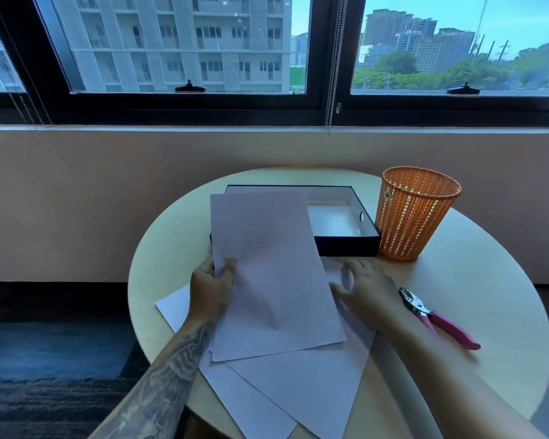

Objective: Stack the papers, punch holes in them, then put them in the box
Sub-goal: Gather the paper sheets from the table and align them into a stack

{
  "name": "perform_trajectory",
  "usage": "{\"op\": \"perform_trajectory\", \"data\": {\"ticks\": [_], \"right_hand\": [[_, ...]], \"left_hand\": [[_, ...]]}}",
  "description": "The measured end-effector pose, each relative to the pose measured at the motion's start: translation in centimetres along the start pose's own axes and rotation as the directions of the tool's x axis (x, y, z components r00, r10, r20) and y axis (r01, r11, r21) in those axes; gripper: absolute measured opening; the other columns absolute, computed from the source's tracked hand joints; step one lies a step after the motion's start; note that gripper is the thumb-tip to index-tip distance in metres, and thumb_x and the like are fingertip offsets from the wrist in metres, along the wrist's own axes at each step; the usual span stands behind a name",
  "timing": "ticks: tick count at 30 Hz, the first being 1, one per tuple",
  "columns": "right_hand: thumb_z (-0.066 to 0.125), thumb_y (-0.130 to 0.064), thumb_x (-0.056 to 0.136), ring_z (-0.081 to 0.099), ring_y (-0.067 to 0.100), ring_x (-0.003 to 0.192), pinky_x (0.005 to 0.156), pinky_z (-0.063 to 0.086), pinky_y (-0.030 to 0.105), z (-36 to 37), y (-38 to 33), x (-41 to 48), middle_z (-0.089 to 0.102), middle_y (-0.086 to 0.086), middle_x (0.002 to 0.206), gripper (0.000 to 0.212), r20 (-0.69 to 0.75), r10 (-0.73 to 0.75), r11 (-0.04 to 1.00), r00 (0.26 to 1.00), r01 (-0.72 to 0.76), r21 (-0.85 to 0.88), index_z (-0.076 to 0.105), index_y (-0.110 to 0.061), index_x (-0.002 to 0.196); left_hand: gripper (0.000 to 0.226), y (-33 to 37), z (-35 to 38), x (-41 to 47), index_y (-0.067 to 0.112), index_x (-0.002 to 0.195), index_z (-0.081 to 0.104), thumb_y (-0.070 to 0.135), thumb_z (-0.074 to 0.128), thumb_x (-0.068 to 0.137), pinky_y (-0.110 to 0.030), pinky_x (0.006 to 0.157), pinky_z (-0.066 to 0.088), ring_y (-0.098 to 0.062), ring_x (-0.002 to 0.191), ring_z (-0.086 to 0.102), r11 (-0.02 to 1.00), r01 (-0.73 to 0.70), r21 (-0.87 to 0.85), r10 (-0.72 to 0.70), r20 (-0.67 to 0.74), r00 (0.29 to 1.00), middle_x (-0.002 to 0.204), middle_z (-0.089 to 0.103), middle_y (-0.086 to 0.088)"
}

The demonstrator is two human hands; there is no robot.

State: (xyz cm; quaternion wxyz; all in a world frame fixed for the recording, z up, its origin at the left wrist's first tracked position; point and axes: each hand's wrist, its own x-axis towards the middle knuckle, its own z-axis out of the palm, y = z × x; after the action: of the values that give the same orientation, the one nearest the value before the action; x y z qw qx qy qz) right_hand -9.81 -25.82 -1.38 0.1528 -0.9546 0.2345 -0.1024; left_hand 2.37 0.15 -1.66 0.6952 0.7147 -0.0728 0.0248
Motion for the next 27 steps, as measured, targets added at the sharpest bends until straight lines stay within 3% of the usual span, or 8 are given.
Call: {"op": "perform_trajectory", "data": {"ticks": [4, 8, 11, 13, 16, 19, 23, 27], "right_hand": [[0.060, -0.060, 0.084, 0.043, 0.023, 0.135, 0.102, 0.041, 0.037, -0.5, -0.3, 0.1, 0.053, -0.003, 0.145, 0.067, 0.057, 0.004, 0.998, 0.998, -0.001, -0.062, 0.046, -0.029, 0.143], [0.074, -0.050, 0.078, 0.049, 0.021, 0.131, 0.100, 0.044, 0.034, -1.8, -0.4, 0.1, 0.055, -0.002, 0.144, 0.070, 0.100, 0.006, 1.000, 0.995, -0.003, -0.030, 0.053, -0.024, 0.139], [0.082, -0.040, 0.073, 0.057, 0.021, 0.119, 0.091, 0.048, 0.032, -2.5, -0.2, 0.1, 0.061, -0.002, 0.132, 0.066, 0.151, 0.034, 0.999, 0.988, -0.039, 0.028, 0.060, -0.023, 0.132], [0.084, -0.027, 0.071, 0.061, 0.019, 0.097, 0.076, 0.050, 0.028, -2.9, 0.1, 0.4, 0.065, -0.001, 0.111, 0.045, 0.186, 0.035, 0.990, 0.982, -0.059, 0.125, 0.068, -0.024, 0.113], [0.077, -0.003, 0.075, 0.054, 0.016, 0.069, 0.054, 0.041, 0.020, -3.8, 0.0, 0.6, 0.061, 0.000, 0.077, 0.021, 0.147, 0.040, 0.929, 0.988, -0.091, 0.359, 0.065, -0.020, 0.080], [0.074, -0.004, 0.082, 0.059, 0.014, 0.065, 0.052, 0.045, 0.019, -5.3, -0.5, 0.5, 0.070, 0.003, 0.077, 0.020, 0.082, 0.024, 0.863, 0.996, -0.062, 0.501, 0.068, -0.022, 0.088], [0.075, -0.008, 0.086, 0.066, 0.011, 0.071, 0.060, 0.049, 0.014, -7.6, -1.6, 0.4, 0.075, 0.002, 0.083, 0.020, -0.061, -0.046, 0.748, 0.997, 0.075, 0.659, 0.069, -0.024, 0.098], [0.073, -0.005, 0.087, 0.066, 0.002, 0.072, 0.068, 0.049, 0.012, -8.8, -2.8, 0.6, 0.073, 0.004, 0.085, 0.019, -0.216, -0.070, 0.666, 0.974, 0.207, 0.717, 0.069, -0.014, 0.104]], "left_hand": [[0.015, -0.1, 0.1, -0.1, 0.022, 0.085, 0.074, 0.021, 0.065, 0.097, -0.028, 0.055, 0.051, -0.003, 0.058, 0.064, 0.999, -0.038, 0.032, 0.038, -0.007, 0.999, 0.071, 0.073, 0.006], [0.018, -0.3, -0.4, 0.3, 0.012, 0.108, 0.076, 0.020, 0.064, 0.096, -0.042, 0.074, 0.058, -0.021, 0.085, 0.071, 1.000, -0.023, 0.002, 0.023, -0.030, 0.999, 0.096, 0.078, -0.003], [0.012, -0.2, -0.4, 0.3, 0.019, 0.093, 0.077, 0.016, 0.065, 0.095, -0.038, 0.068, 0.056, -0.018, 0.073, 0.069, 0.999, 0.022, -0.030, -0.023, -0.029, 0.999, 0.082, 0.076, 0.003], [0.019, 0.1, -0.3, 0.1, 0.022, 0.079, 0.075, 0.015, 0.066, 0.094, -0.033, 0.061, 0.051, -0.011, 0.059, 0.064, 0.998, 0.060, -0.029, -0.061, -0.012, 0.998, 0.067, 0.073, 0.009], [0.020, 0.5, -0.3, 0.0, 0.008, 0.074, 0.074, 0.011, 0.067, 0.092, -0.033, 0.059, 0.048, -0.019, 0.057, 0.061, 0.994, 0.093, -0.055, -0.092, 0.014, 0.996, 0.065, 0.069, -0.005], [0.022, 0.6, -0.3, -0.1, -0.007, 0.075, 0.069, 0.007, 0.066, 0.092, -0.031, 0.055, 0.045, -0.020, 0.050, 0.055, 0.990, 0.111, -0.082, -0.107, 0.047, 0.993, 0.065, 0.063, -0.015], [0.017, 0.9, 0.0, -0.1, 0.002, 0.074, 0.069, 0.008, 0.066, 0.090, -0.035, 0.056, 0.045, -0.022, 0.057, 0.055, 0.978, 0.166, -0.129, -0.144, 0.162, 0.976, 0.065, 0.061, -0.013], [0.009, 1.6, 0.4, 0.3, 0.004, 0.085, 0.071, 0.007, 0.066, 0.092, -0.035, 0.060, 0.052, -0.027, 0.069, 0.062, 0.972, 0.199, -0.128, -0.159, 0.272, 0.949, 0.076, 0.069, -0.014]]}}
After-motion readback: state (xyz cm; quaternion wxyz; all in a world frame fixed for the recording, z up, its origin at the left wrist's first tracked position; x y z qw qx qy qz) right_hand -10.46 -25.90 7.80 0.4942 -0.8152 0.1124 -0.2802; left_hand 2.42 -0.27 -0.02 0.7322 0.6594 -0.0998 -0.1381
